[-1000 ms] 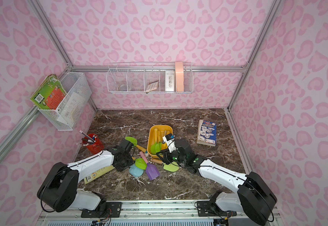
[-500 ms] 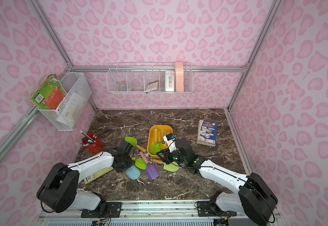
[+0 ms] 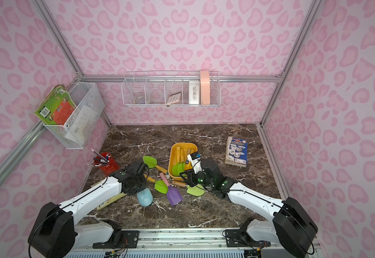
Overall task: Put the shovel into the storage box
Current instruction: Pick up the shovel from the center of the board, then place the shovel in the storage box.
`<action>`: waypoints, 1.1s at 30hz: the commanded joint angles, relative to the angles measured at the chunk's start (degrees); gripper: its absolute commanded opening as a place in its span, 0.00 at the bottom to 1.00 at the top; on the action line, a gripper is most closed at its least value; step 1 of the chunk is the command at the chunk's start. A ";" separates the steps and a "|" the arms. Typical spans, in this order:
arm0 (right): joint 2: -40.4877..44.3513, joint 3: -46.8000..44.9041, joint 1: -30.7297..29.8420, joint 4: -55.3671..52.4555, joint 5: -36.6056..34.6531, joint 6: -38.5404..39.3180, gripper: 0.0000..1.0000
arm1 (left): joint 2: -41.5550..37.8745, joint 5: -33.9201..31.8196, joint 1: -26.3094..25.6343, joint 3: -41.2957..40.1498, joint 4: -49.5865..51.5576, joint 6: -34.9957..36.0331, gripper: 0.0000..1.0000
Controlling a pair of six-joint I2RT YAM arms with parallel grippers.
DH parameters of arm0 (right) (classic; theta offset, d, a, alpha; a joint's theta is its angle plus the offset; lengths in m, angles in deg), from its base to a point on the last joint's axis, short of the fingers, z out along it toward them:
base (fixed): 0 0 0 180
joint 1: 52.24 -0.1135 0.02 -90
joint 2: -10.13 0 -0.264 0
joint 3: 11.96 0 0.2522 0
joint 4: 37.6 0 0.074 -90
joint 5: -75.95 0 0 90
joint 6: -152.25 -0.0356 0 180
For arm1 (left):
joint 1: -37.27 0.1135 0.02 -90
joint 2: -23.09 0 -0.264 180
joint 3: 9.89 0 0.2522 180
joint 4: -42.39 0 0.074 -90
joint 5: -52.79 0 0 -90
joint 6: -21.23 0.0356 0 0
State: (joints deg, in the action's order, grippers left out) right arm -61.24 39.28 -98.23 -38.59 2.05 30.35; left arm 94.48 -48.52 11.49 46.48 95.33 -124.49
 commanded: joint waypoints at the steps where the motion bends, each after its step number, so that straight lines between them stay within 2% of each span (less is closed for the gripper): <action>1: 0.27 0.14 0.00 1.64 -0.45 -0.18 0.38 | -1.77 -2.33 0.03 1.42 4.38 2.91 0.08; 7: 0.75 0.32 0.50 1.64 -1.10 -0.09 0.39 | -3.13 0.08 0.03 5.93 5.57 9.02 0.07; 15: 3.11 -0.22 2.82 1.79 -0.90 -0.31 0.39 | 2.36 8.26 -0.06 14.42 3.72 14.29 0.04; 20: 5.37 -2.07 4.20 1.95 -1.23 -1.12 0.40 | 9.64 11.70 -1.39 23.07 3.10 17.23 0.04; 25: 7.60 -4.56 5.65 2.37 -1.47 -1.80 0.39 | 20.34 14.45 -4.11 34.25 3.86 20.84 0.04; 33: 10.46 -6.97 7.42 1.71 -1.44 -2.01 0.39 | 34.39 16.99 -7.04 51.04 6.02 24.45 0.03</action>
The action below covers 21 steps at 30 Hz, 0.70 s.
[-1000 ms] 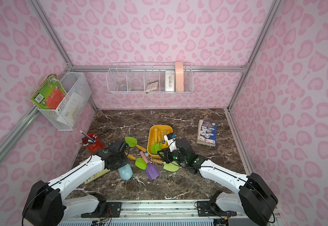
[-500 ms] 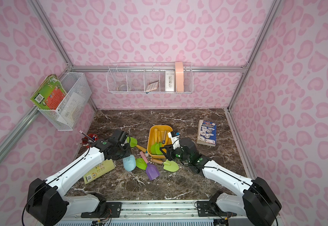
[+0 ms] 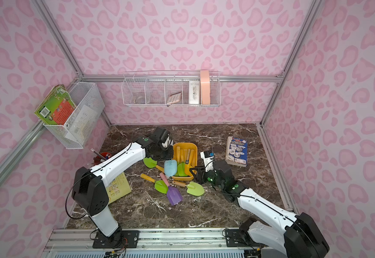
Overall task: Put the shovel into the storage box
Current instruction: Place the shovel in the storage box.
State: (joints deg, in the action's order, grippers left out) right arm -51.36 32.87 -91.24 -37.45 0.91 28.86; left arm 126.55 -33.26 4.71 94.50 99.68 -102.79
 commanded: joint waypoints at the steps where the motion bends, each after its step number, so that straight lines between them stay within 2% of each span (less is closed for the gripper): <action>1: 0.75 -0.85 0.65 0.67 -0.13 -0.60 0.40 | 3.91 2.14 -0.44 4.78 1.86 3.41 0.03; 4: 0.85 -1.43 1.20 0.94 0.07 -0.70 0.40 | 8.45 4.05 -0.74 9.04 2.55 5.22 0.03; 7: 0.76 -1.90 1.80 1.86 0.68 -1.04 0.40 | 11.91 2.61 -1.40 11.66 3.47 6.20 0.02; 15: -0.02 -1.95 2.36 2.47 1.30 -1.22 0.39 | 14.33 -3.14 -2.42 10.68 3.20 6.60 0.02; 21: -0.64 -2.04 2.35 3.14 1.54 -1.58 0.39 | 14.02 -3.53 -2.42 6.42 1.54 5.42 0.02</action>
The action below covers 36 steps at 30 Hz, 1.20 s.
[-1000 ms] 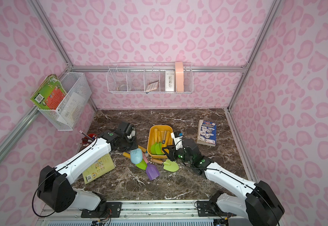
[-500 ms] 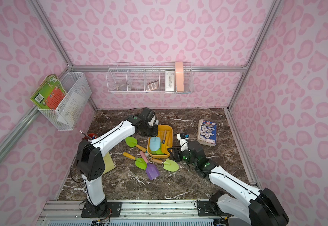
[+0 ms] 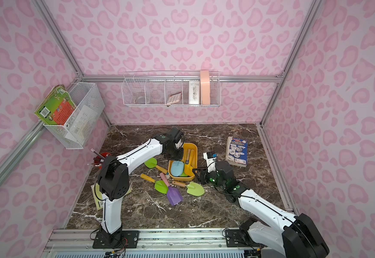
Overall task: Put the shovel into the storage box
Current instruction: Place the shovel in the storage box.
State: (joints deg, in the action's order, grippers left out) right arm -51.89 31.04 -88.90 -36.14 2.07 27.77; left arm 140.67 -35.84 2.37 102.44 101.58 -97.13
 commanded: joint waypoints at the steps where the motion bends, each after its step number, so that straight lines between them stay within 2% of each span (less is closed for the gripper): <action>1: -0.18 -0.19 0.01 2.01 0.45 -0.58 0.39 | -0.22 -1.05 -0.09 -2.61 -1.02 -0.59 0.02; 10: -0.18 -0.16 0.02 1.92 0.45 -1.19 0.39 | 0.02 -3.51 -0.09 -3.85 -2.01 -2.52 0.10; 17: 0.34 -0.22 0.01 1.28 -0.07 -0.60 0.39 | -1.25 -3.96 -0.09 -3.73 -1.31 -3.72 0.37; 27: 0.15 0.53 0.02 -0.16 -1.12 -0.51 0.39 | -7.72 -3.05 -0.17 -4.62 -0.62 -2.87 0.38; 31: -0.97 2.39 0.08 -2.78 -2.06 0.08 0.40 | -13.36 -2.51 -0.17 -8.15 -0.80 -2.49 0.38; 36: -1.50 2.55 0.01 -0.82 0.44 0.48 0.40 | -21.95 -3.67 -0.17 -16.25 -2.13 -3.05 0.38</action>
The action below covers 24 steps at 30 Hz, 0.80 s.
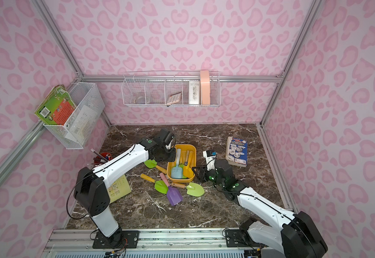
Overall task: Put the shovel into the storage box
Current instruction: Place the shovel in the storage box, then pick up the shovel from the center of the board.
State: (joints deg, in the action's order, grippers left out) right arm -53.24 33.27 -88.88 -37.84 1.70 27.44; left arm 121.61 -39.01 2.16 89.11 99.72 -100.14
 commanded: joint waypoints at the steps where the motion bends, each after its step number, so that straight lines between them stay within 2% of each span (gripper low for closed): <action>1: -0.41 0.60 -0.01 0.81 0.80 0.90 0.41 | -4.74 -0.72 0.04 -4.98 -0.49 -0.38 0.38; 13: -4.65 5.22 -2.48 -1.98 2.25 3.04 0.43 | -19.98 -2.39 1.07 -19.57 0.83 -3.88 0.40; 23: -11.18 9.49 -6.38 -2.46 2.85 5.47 0.44 | -29.94 -5.29 1.85 -30.95 1.84 -10.31 0.42; 24: -12.12 10.21 -6.78 -2.60 2.94 5.75 0.45 | -30.66 -5.48 2.04 -31.71 2.30 -10.82 0.44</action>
State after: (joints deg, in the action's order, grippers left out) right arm -64.02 41.99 -94.89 -39.98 4.19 31.59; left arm 92.21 -42.88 3.93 58.53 100.46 -108.25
